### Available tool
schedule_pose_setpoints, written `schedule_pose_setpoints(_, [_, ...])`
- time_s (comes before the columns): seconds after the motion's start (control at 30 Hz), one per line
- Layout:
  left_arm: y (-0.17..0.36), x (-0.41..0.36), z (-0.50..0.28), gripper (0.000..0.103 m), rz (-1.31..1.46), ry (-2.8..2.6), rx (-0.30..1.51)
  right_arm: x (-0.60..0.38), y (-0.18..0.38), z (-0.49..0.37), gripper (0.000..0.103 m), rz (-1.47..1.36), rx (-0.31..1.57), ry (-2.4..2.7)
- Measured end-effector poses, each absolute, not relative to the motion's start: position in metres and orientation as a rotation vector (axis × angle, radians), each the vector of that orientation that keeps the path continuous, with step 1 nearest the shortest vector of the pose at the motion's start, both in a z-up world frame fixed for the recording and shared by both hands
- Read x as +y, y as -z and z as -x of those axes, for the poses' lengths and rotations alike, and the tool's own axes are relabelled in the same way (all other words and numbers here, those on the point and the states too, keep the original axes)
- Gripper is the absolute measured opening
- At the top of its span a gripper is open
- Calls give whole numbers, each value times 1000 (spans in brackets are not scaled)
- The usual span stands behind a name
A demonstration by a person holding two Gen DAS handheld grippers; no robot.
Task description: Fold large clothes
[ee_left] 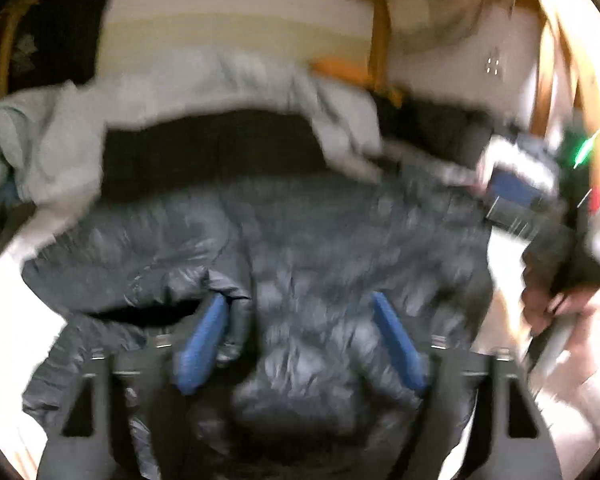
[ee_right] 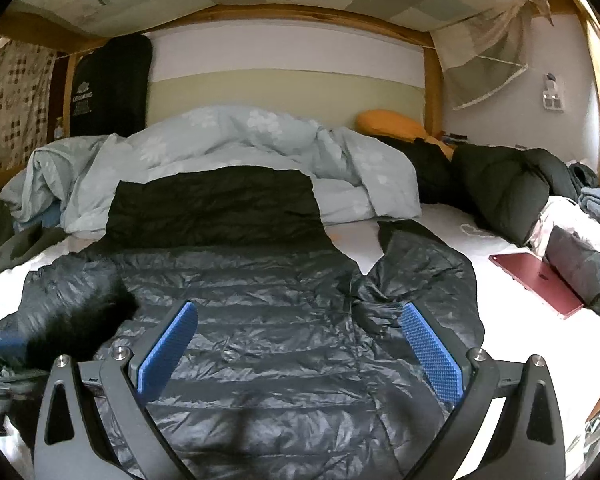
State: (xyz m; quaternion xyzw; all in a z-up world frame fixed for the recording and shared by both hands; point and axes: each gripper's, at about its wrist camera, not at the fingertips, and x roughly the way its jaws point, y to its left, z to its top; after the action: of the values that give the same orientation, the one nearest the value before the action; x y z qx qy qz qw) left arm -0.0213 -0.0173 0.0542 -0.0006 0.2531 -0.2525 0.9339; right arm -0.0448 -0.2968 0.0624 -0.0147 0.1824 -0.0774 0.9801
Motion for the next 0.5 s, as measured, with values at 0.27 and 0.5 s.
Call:
schedule_pose_setpoints(0.27, [-96,97,-33,92,226,152,418,-290,-58,44,102,54,375,158])
schedule_pose_setpoints(0.5, [-10,203,-130,87,599,-4,758,-275,-58,47,102,110,355,135])
